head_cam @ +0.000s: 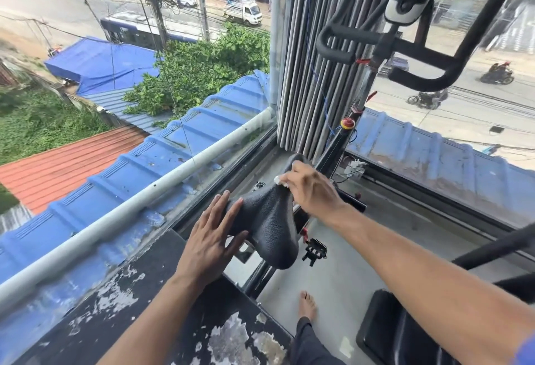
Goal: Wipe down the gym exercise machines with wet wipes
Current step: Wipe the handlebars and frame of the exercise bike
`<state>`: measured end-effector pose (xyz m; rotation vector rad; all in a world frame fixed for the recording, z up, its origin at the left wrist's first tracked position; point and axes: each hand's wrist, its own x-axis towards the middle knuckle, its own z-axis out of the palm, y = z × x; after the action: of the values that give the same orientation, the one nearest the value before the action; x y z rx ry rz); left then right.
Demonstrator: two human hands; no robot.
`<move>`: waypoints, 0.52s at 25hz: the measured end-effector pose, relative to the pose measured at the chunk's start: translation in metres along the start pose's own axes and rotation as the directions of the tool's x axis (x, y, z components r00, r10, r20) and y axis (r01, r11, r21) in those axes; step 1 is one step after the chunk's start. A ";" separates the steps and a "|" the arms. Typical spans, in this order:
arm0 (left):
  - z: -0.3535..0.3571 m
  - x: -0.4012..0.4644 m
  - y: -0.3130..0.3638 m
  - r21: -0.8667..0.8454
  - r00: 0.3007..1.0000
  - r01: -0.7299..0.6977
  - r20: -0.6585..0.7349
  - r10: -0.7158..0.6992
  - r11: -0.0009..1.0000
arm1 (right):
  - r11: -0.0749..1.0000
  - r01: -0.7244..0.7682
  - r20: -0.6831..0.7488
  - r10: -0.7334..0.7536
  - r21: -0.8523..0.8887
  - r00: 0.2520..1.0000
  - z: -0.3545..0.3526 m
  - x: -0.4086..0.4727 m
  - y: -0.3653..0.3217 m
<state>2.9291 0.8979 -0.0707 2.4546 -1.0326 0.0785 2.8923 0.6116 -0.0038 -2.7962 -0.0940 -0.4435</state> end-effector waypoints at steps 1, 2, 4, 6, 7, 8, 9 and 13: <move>0.000 -0.002 -0.001 0.012 1.000 -0.004 0.001 0.004 1.000 | 0.998 -0.025 0.000 0.025 -0.053 1.000 -0.002 0.015 0.011; 0.000 -0.005 -0.002 0.023 1.000 -0.001 -0.001 0.001 1.000 | 0.994 -0.057 0.011 0.058 -0.095 0.998 -0.003 0.030 0.021; -0.002 -0.007 -0.003 0.028 1.000 0.003 -0.007 -0.003 1.000 | 0.984 -0.120 0.056 0.128 -0.130 0.990 -0.005 0.052 0.032; -0.002 -0.006 -0.003 0.025 1.000 0.004 -0.011 -0.004 1.000 | 0.973 -0.170 0.073 0.183 -0.155 0.980 -0.002 0.061 0.025; -0.001 -0.005 -0.003 0.026 1.000 0.005 -0.014 -0.004 1.000 | 0.972 -0.159 0.090 0.177 -0.173 0.980 0.000 0.060 0.015; -0.001 -0.005 -0.003 0.024 1.000 0.006 -0.020 -0.006 1.000 | 0.977 -0.094 0.120 0.118 -0.194 0.986 0.006 0.056 0.003; -0.002 -0.005 -0.002 0.021 1.000 0.010 -0.027 -0.009 1.000 | 0.982 -0.007 0.160 0.038 -0.189 0.986 0.010 0.048 -0.012; -0.001 -0.005 0.001 0.009 0.999 -0.007 -0.052 0.007 1.000 | 0.965 0.207 0.330 -0.145 -0.160 0.933 0.000 0.045 -0.006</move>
<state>2.9249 0.9013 -0.0708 2.4442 -1.0204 0.1491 2.9344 0.6179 0.0121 -3.0411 -0.3975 -0.0383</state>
